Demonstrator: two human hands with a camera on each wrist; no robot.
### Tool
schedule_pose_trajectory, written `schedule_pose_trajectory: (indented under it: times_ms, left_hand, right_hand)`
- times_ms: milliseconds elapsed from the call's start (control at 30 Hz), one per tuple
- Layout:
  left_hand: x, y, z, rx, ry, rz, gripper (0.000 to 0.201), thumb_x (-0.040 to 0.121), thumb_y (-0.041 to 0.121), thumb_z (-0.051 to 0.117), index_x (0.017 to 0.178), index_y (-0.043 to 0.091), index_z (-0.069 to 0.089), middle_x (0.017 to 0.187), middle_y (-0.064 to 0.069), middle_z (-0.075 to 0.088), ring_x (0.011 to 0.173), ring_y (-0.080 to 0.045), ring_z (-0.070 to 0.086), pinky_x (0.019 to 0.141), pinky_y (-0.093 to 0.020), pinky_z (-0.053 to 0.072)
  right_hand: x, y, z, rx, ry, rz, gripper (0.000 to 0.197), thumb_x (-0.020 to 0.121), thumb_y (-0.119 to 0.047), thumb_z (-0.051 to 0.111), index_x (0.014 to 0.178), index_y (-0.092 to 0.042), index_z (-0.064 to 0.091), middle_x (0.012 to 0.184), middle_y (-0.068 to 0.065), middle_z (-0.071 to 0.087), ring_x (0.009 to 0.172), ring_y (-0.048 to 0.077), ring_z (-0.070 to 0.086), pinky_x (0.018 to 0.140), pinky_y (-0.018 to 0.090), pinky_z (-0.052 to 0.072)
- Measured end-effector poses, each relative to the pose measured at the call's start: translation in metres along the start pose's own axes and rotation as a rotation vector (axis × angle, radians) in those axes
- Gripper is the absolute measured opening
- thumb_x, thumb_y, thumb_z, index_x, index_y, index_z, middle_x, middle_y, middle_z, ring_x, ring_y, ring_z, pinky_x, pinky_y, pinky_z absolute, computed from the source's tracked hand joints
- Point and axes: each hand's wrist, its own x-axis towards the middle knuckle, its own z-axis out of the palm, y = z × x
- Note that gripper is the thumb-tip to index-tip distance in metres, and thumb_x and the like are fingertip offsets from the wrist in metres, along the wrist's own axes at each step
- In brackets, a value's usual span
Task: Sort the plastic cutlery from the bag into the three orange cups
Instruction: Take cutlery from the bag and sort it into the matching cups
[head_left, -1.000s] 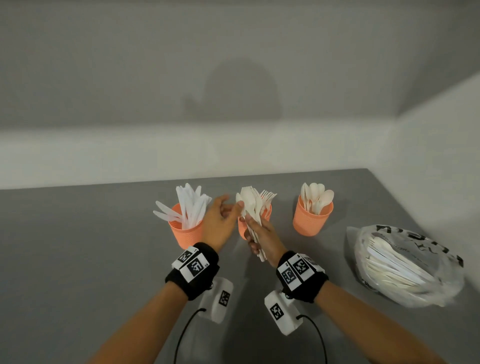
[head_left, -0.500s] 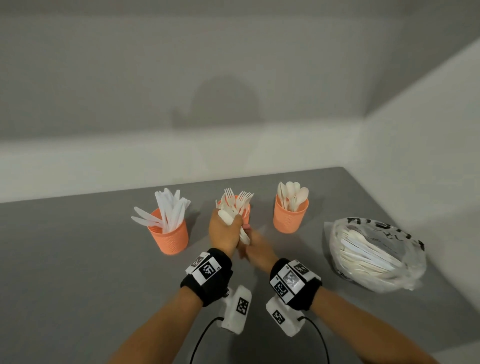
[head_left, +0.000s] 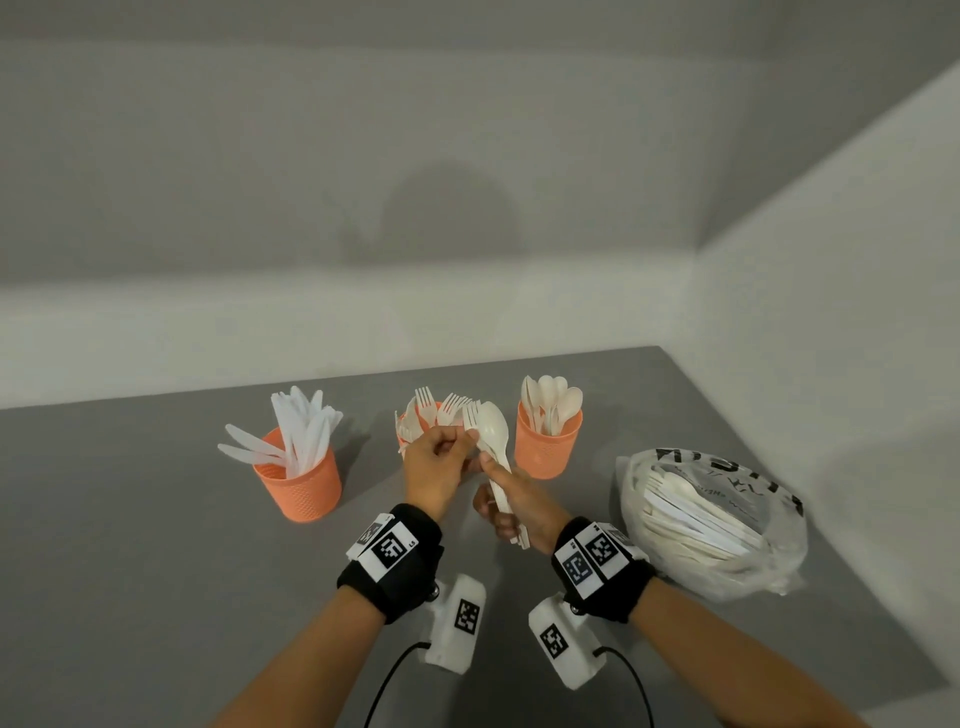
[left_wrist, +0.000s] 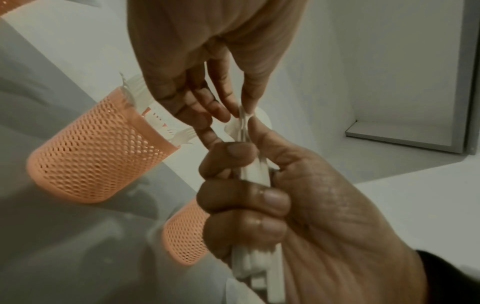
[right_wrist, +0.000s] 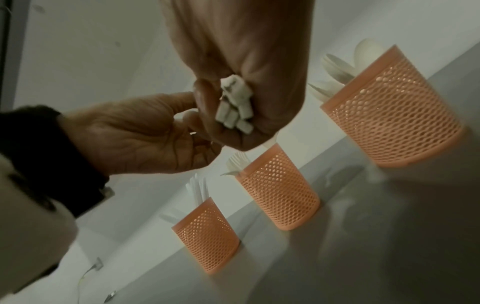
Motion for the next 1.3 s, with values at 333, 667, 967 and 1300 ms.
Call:
schedule_pose_trajectory:
  times_ms: [333,667,967,1300]
  left_hand:
    - [0.006,-0.001,0.018,-0.156,0.013,-0.114,0.012,0.097,0.012,0.040,0.091,0.009,0.050,0.071,-0.006,0.056,0.054,-0.010,0.053,0.045,-0.016,0.047]
    - [0.016,0.010,0.019,-0.450,0.100,-0.244,0.034,0.099,0.040,0.028,0.079,0.018,0.044,0.044,0.006,0.039,0.030,-0.004,0.031,0.031,-0.013,0.023]
    - [-0.001,-0.013,0.030,-0.068,-0.164,-0.228,0.022,0.087,0.032,0.060,0.076,0.014,0.054,0.049,0.009,0.055,0.038,-0.003,0.027,0.033,-0.013,0.022]
    - [0.000,-0.021,0.032,-0.144,0.003,-0.183,0.026,0.095,0.015,0.036,0.083,0.004,0.056,0.060,-0.006,0.062,0.046,-0.015,0.057,0.050,-0.025,0.046]
  right_hand:
    - [0.001,0.000,-0.020,0.129,0.006,0.005,0.031,0.099,-0.041,0.033,0.100,-0.018,0.055,0.051,-0.001,0.056,0.031,0.006,0.037,0.037,0.016,0.035]
    - [-0.004,0.004,-0.041,0.040,0.018,-0.005,0.032,0.101,-0.038,0.029,0.109,-0.026,0.057,0.051,-0.003,0.044,0.034,0.004,0.033,0.036,0.016,0.033]
    - [-0.006,-0.003,-0.040,0.156,-0.093,0.045,0.039,0.100,-0.043,0.028,0.096,-0.017,0.057,0.036,-0.009,0.030,0.028,0.002,0.022,0.030,0.013,0.019]
    - [-0.016,0.001,-0.037,-0.014,-0.058,-0.017,0.032,0.098,-0.041,0.037,0.103,-0.018,0.059,0.068,0.000,0.060,0.048,0.008,0.056,0.042,0.020,0.046]
